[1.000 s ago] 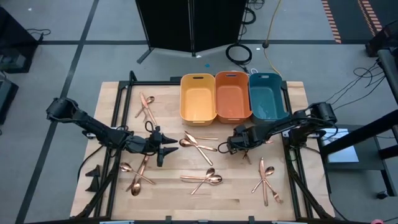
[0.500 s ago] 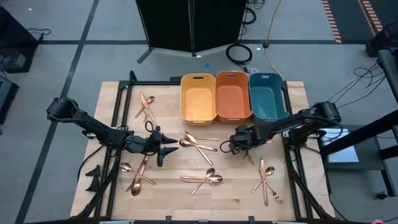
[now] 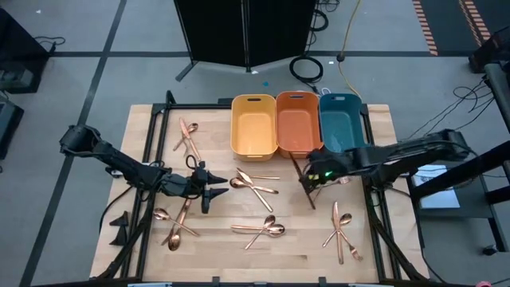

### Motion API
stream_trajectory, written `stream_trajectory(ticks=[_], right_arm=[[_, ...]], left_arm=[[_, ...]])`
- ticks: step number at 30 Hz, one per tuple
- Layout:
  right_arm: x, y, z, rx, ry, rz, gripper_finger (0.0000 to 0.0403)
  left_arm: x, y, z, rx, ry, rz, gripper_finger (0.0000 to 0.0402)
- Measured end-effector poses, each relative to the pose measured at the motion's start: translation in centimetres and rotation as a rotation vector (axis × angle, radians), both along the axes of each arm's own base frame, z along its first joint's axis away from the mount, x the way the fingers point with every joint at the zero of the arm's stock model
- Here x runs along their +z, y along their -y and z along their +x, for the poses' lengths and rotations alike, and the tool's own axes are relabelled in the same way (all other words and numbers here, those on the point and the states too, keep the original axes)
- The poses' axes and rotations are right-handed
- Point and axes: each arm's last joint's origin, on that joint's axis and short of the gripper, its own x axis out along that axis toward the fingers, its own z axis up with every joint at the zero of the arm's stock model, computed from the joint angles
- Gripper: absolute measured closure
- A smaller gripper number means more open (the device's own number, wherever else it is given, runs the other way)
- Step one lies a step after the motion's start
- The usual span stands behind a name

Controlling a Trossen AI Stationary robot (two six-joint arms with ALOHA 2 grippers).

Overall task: Sort silverware
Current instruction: Put the copper knife into the blue bin

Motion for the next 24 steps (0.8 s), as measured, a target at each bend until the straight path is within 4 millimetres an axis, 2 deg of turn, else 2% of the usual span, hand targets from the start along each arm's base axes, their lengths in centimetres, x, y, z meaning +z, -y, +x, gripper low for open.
stream_trajectory(ticks=[4,7,15,19,24], right_arm=[[3.2,1.6,-1.9,-0.067,0.126,-0.076,0.0403],[5.5,3.4,-3.5,-0.146,0.141,-0.165,0.0403],[10.5,9.7,-7.2,-0.379,-0.116,-0.346,0.0403],[10.3,13.6,-8.0,-0.438,-0.258,-0.316,0.0403],[7.2,18.5,-8.2,-0.449,-0.393,-0.159,0.0403]], left_arm=[[0.0,0.0,0.0,0.002,0.0,0.001,0.0245],[0.0,0.0,0.0,0.003,0.0,0.001,0.0245],[0.1,0.0,0.0,0.015,0.011,0.001,0.0245],[0.2,-0.1,0.0,0.027,0.02,0.002,0.0245],[0.5,-0.2,0.2,0.036,0.051,-0.002,0.0245]])
